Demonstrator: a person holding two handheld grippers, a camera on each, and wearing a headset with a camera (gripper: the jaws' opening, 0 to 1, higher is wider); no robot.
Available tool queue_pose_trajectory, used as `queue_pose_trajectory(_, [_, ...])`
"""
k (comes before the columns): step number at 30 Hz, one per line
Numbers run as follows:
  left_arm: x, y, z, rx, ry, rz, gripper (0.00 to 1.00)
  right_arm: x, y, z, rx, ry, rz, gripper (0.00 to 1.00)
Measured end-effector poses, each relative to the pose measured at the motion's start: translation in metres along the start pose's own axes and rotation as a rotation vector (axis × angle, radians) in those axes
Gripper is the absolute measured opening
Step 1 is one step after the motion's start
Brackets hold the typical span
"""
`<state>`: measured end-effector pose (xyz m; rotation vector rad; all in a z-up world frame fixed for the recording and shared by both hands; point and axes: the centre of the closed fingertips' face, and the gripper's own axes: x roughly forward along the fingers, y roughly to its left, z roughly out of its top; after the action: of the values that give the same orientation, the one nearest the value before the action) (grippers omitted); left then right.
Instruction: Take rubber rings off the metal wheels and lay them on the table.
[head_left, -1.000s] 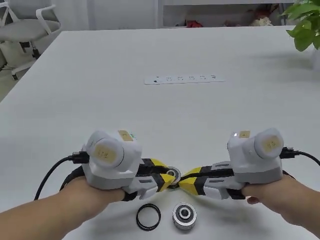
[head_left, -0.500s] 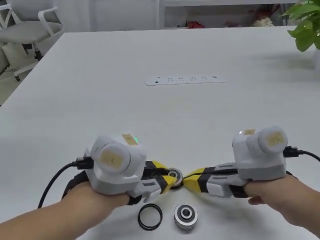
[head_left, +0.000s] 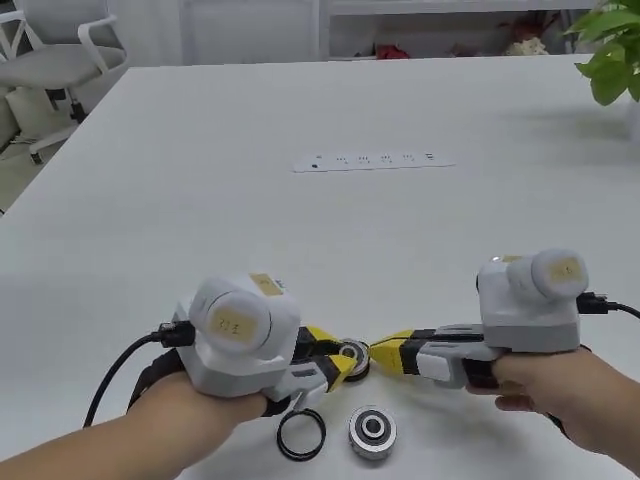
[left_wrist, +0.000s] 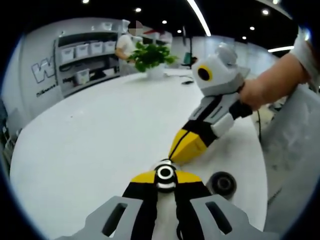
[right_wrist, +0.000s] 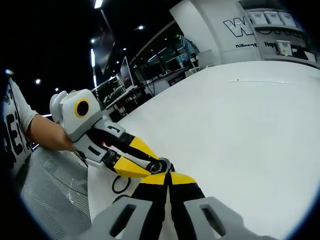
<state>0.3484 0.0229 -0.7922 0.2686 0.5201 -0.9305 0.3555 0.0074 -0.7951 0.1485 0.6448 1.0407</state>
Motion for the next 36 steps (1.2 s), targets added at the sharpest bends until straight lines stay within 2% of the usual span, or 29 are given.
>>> queue_pose_trajectory(17, [0.001,-0.001,0.0,0.012,0.001,0.005,0.12,0.0,0.01,-0.001,-0.04,0.017,0.032,0.0])
queue_pose_trajectory(36, [0.0,-0.002,0.0,0.018,-0.006,0.001,0.13,0.002,0.02,0.001,-0.015,0.005,0.067,0.0])
